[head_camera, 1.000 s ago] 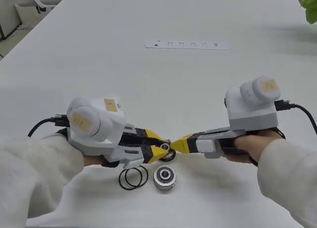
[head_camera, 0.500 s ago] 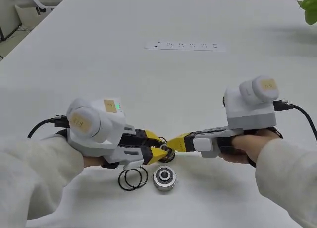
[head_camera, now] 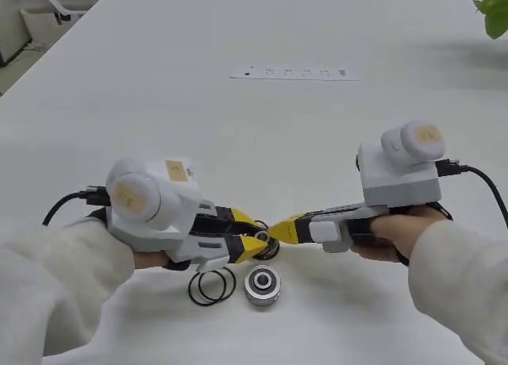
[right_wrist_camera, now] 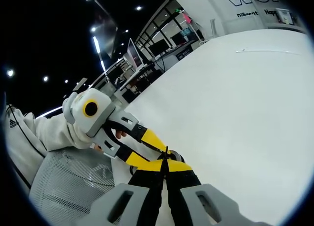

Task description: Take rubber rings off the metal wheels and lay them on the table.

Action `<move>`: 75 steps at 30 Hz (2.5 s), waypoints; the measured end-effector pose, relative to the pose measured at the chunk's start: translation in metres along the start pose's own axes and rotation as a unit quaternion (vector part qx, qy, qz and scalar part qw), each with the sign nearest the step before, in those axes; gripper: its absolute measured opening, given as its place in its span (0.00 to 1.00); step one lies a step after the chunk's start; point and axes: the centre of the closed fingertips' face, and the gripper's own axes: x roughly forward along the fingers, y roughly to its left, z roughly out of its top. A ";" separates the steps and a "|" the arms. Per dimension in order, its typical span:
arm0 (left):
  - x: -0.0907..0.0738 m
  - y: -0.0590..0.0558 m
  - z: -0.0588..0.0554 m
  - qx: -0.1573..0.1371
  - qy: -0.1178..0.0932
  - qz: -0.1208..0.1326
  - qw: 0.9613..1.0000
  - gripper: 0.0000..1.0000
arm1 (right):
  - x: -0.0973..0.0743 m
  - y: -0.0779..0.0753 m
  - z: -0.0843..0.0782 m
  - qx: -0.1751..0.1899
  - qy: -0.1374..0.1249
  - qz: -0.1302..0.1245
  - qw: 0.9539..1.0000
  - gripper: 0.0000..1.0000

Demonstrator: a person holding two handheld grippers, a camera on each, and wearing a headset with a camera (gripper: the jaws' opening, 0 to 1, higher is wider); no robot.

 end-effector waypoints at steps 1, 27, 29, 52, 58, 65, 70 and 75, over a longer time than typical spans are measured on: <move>0.000 0.000 0.000 0.001 0.003 0.000 1.000 0.14 | 0.000 0.000 0.001 0.002 -0.001 0.000 1.000 0.00; -0.046 0.023 0.029 0.023 -0.012 0.052 0.998 0.62 | -0.016 0.001 0.022 0.026 -0.043 0.000 0.999 0.00; -0.052 0.027 0.033 0.020 -0.018 0.061 0.998 0.67 | -0.017 0.002 0.024 0.027 -0.047 0.001 0.998 0.00; -0.095 0.035 0.023 -0.013 -0.022 0.109 0.994 0.79 | -0.013 0.022 0.031 0.015 -0.054 0.027 0.998 0.00; -0.099 0.025 0.018 -0.022 -0.022 0.101 0.994 0.81 | -0.012 0.028 0.032 0.014 -0.054 0.034 0.998 0.00; -0.109 0.008 0.016 -0.025 -0.023 0.091 0.995 0.79 | -0.008 0.035 0.030 0.011 -0.047 0.043 0.998 0.00; -0.119 0.001 0.027 -0.018 -0.028 0.084 0.996 0.81 | -0.004 0.042 0.028 0.009 -0.041 0.050 0.998 0.00; -0.136 -0.007 0.032 -0.007 -0.024 0.083 0.996 0.82 | -0.001 0.050 0.028 0.006 -0.038 0.060 0.997 0.00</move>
